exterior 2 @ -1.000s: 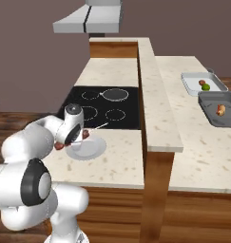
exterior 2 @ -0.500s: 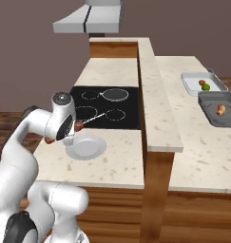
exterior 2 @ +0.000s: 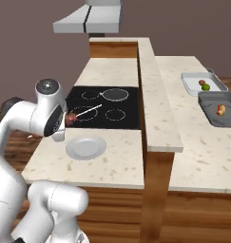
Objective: Place the cold items (lime and sweet potato) from the fridge in one tupperware on the dining counter. Place the warm items (hot dog and kebab skewer) in the stove area in another tupperware.
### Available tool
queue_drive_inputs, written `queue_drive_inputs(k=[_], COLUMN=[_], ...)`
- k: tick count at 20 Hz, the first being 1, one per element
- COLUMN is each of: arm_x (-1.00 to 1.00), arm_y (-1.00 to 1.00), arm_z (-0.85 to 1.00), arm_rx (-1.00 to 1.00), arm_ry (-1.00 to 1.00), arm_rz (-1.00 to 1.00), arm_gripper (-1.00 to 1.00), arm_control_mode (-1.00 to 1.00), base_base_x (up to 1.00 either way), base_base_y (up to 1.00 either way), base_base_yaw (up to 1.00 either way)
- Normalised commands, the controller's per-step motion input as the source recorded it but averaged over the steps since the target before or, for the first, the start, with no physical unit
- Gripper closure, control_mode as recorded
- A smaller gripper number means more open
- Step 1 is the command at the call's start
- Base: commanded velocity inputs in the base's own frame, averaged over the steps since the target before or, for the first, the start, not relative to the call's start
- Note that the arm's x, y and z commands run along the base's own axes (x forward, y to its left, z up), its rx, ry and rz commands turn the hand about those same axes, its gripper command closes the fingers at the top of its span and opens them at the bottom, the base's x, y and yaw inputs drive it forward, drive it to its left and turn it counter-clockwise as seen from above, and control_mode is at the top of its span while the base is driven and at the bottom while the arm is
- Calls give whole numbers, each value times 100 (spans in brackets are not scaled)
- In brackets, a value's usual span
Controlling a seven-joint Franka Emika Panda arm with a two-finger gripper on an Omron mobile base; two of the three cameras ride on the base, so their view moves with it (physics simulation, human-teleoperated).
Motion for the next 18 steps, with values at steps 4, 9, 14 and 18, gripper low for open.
queue_drive_inputs(k=[4,9,14,18], arm_x=[-47,-47,-35,-22], arm_y=[-21,-13,-6,-24], arm_z=[73,11,-4,1], arm_rx=[1,3,1,2], arm_ry=[0,1,3,-5], arm_rz=[-2,-20,-11,-14], arm_gripper=[100,100,100,100], arm_control_mode=[-100,-100,-100,100], base_base_x=[0,0,0,-16], base_base_y=[0,0,0,-37], base_base_yaw=[0,0,0,-9])
